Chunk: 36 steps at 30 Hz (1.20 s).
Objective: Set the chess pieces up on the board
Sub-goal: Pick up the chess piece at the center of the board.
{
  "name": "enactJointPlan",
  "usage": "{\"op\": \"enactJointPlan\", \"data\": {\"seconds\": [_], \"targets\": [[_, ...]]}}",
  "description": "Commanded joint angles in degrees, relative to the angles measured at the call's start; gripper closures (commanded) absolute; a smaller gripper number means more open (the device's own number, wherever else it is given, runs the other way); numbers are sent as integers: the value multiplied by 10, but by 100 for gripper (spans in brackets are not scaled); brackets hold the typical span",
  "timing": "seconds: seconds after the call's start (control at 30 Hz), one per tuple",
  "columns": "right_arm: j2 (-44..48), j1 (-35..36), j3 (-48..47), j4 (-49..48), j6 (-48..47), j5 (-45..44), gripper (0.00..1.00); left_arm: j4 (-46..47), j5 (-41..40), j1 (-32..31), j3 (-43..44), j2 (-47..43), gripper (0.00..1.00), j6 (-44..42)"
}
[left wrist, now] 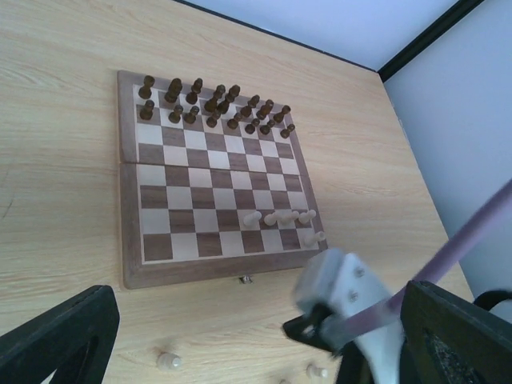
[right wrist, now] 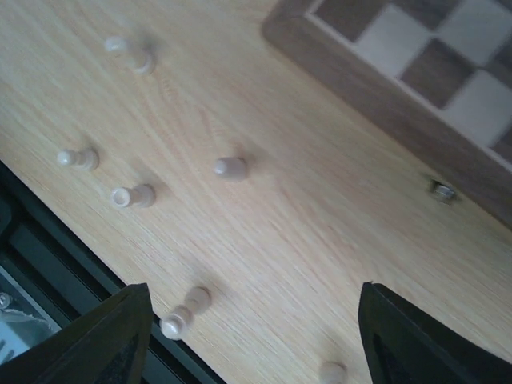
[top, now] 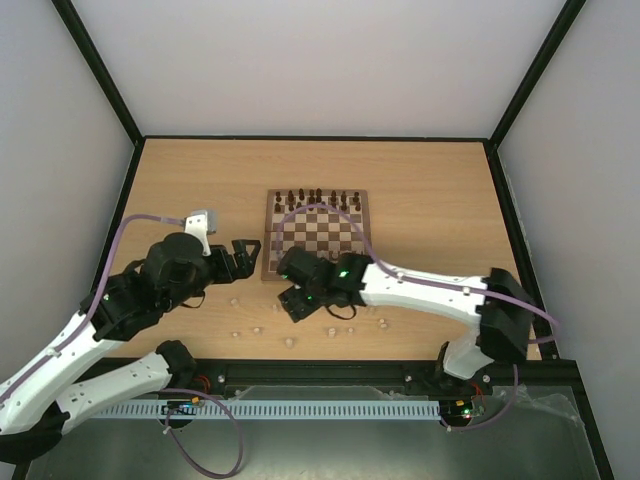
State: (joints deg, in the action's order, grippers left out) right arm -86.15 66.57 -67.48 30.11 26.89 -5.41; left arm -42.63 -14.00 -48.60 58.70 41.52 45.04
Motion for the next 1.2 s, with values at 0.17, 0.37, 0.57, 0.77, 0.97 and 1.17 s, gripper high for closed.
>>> {"op": "enactJointPlan", "data": {"seconds": [0.17, 0.37, 0.57, 0.77, 0.97, 1.17], "targets": [[-138, 66, -92, 21, 28, -49, 37, -5, 4, -3, -3, -66, 1, -4], [-188, 66, -139, 46, 39, -85, 42, -15, 0, -3, -1, -109, 0, -5], [-228, 66, -177, 60, 44, -92, 47, -22, -4, -3, 1, -129, 1, -7], [-235, 66, -185, 71, 58, -114, 49, -38, -11, -3, 12, -145, 0, -7], [-150, 56, -114, 89, 88, -166, 41, -45, -13, -3, 4, -146, 1, -7], [-24, 24, -24, 139, 139, -198, 25, -64, -6, -3, -6, -104, 0, -8]]}}
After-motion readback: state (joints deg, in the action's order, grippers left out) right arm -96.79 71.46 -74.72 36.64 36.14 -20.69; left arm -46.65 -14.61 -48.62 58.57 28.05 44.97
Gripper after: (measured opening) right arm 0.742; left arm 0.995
